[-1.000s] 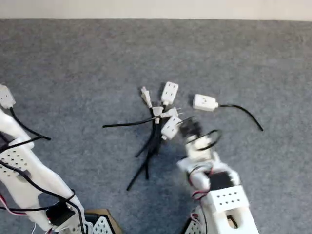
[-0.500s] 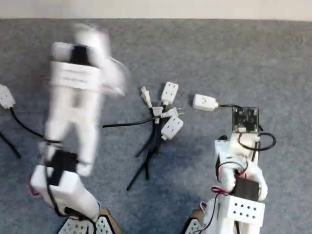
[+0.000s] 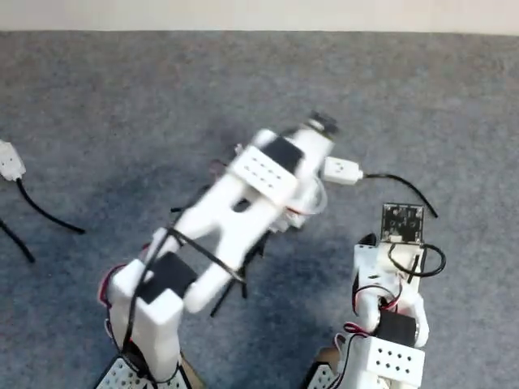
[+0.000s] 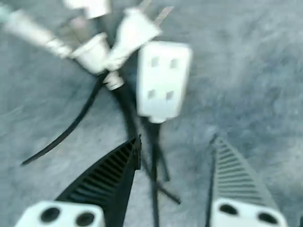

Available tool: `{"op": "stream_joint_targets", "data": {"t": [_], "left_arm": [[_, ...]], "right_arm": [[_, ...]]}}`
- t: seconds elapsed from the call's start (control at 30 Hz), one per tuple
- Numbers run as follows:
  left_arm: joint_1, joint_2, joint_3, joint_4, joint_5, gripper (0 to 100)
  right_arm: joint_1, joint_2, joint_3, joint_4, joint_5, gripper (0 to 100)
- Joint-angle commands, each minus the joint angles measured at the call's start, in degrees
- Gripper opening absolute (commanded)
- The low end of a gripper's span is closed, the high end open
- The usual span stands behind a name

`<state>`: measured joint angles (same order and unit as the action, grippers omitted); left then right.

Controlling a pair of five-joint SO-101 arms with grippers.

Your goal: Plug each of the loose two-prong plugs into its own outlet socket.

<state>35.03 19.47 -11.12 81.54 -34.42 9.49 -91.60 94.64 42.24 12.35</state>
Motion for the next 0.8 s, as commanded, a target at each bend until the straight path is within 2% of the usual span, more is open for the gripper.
{"op": "stream_joint_targets", "data": {"t": [0.0,0.13,0.37,0.67,0.77], "left_arm": [[1.8,2.7,-0.5,-4.8,2.1,30],[0.3,9.2,-0.6,-9.8,5.5,30],[-1.6,12.9,-3.0,-9.8,5.5,30],[-5.4,12.5,-14.0,0.3,5.3,30],[-6.4,12.5,-15.3,1.4,5.2,30]], "right_arm": [[-0.7,-0.8,1.0,-1.5,-0.2,27.6],[-0.7,-0.8,1.0,-1.5,-0.2,27.6],[-1.0,-0.8,1.0,-1.5,1.9,27.6],[-1.1,-0.8,1.1,-1.5,1.8,27.6],[-2.3,-0.8,1.1,-1.5,2.0,27.6]]}}
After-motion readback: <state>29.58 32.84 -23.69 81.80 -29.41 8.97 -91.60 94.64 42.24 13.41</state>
